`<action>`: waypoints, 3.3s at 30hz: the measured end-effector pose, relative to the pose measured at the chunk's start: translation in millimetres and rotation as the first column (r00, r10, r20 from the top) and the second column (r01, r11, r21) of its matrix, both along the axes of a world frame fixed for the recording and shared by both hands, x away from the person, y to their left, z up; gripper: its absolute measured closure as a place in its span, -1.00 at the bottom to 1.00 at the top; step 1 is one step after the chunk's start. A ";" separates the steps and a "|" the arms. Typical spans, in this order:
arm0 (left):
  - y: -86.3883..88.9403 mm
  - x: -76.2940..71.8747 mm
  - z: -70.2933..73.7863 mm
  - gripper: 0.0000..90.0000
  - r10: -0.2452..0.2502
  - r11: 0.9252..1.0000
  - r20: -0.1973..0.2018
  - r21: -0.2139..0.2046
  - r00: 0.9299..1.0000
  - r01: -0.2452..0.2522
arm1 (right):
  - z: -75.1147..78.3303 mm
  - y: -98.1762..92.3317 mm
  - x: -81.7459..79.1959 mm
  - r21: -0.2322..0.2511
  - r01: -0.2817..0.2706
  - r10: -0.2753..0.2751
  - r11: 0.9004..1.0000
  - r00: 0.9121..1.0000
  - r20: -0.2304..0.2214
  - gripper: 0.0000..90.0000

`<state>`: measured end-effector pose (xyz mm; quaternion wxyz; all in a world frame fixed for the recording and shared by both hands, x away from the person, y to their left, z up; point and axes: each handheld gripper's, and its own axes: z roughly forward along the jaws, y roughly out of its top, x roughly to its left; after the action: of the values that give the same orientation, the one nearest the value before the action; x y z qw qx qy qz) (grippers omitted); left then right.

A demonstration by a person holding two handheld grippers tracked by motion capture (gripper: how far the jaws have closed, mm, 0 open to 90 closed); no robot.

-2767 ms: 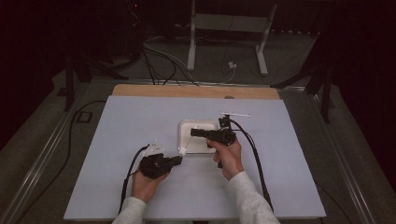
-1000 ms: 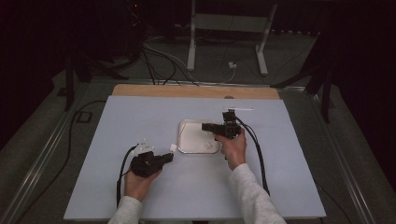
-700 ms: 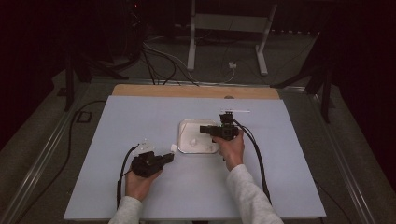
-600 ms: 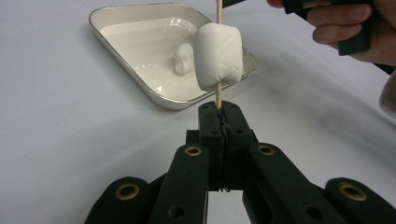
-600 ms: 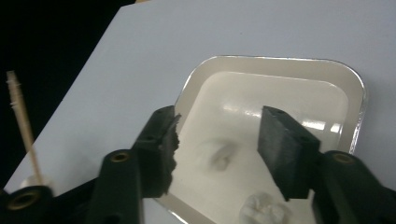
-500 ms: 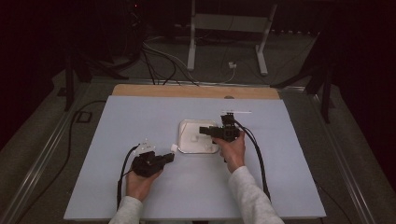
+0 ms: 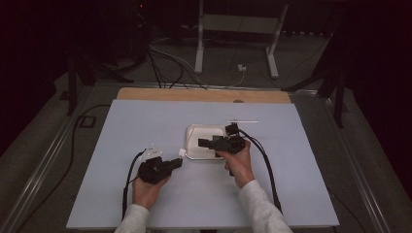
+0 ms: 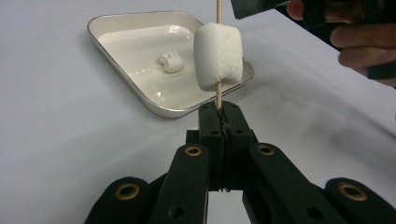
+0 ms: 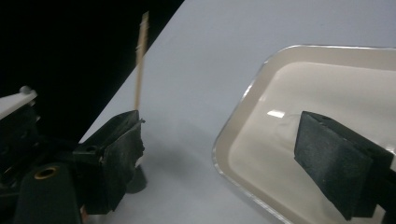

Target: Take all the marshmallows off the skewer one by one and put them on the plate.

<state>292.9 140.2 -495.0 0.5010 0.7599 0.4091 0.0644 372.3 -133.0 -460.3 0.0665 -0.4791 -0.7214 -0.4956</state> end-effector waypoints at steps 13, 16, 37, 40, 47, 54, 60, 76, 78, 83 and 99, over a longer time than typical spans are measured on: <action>-3.4 0.1 1.3 1.00 0.000 1.000 0.004 -0.009 1.000 0.000 | -1.9 17.8 -13.9 0.053 -0.075 0.075 0.996 0.997 -0.006 -0.68; -4.3 -0.2 1.7 1.00 0.000 1.000 0.005 -0.011 1.000 0.000 | -3.0 22.2 -16.8 0.065 -0.096 0.097 0.993 0.995 -0.014 -0.63; -7.8 -1.2 3.5 1.00 -0.020 0.999 0.009 -0.036 1.000 0.020 | -16.5 45.8 -22.7 0.119 -0.158 0.164 0.980 0.985 -0.045 0.18; -8.8 -1.4 3.5 1.00 -0.023 0.999 0.009 -0.033 1.000 0.023 | -17.7 47.7 -22.5 0.121 -0.155 0.161 0.980 0.986 -0.048 0.29; -9.8 -1.2 2.9 1.00 -0.026 0.999 0.004 -0.030 1.000 0.027 | -19.5 49.4 -24.5 0.115 -0.148 0.154 0.982 0.987 -0.046 0.63; -10.3 -2.0 3.9 1.00 -0.029 0.999 0.005 -0.026 1.000 0.029 | -16.9 49.1 -26.0 0.098 -0.142 0.145 0.985 0.989 -0.028 0.73; -13.4 -2.1 3.9 1.00 -0.034 0.999 0.008 -0.002 0.999 0.034 | -15.6 46.2 -24.0 0.087 -0.146 0.149 0.985 0.988 -0.031 0.76; -13.5 -4.2 4.6 1.00 -0.046 0.999 0.018 0.024 0.999 0.045 | -7.8 38.8 -16.9 0.091 -0.147 0.151 0.985 0.988 -0.041 0.76; -13.7 -4.4 4.4 1.00 -0.047 0.999 0.019 0.027 0.999 0.047 | -7.3 37.2 -15.7 0.095 -0.144 0.149 0.985 0.988 -0.044 0.76; -13.9 -5.3 4.4 1.00 -0.051 0.998 0.025 0.041 0.998 0.050 | -2.1 32.7 -12.1 0.094 -0.135 0.140 0.986 0.989 -0.042 0.76; -9.1 -9.5 1.3 1.00 -0.076 0.993 0.027 0.089 0.997 0.073 | 28.4 -8.9 12.9 0.148 -0.008 0.011 0.989 1.000 -0.016 0.79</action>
<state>283.4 131.2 -493.7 0.4754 0.7949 0.3694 0.0752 385.2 -141.9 -431.8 0.1105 -0.4735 -0.6843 -0.5434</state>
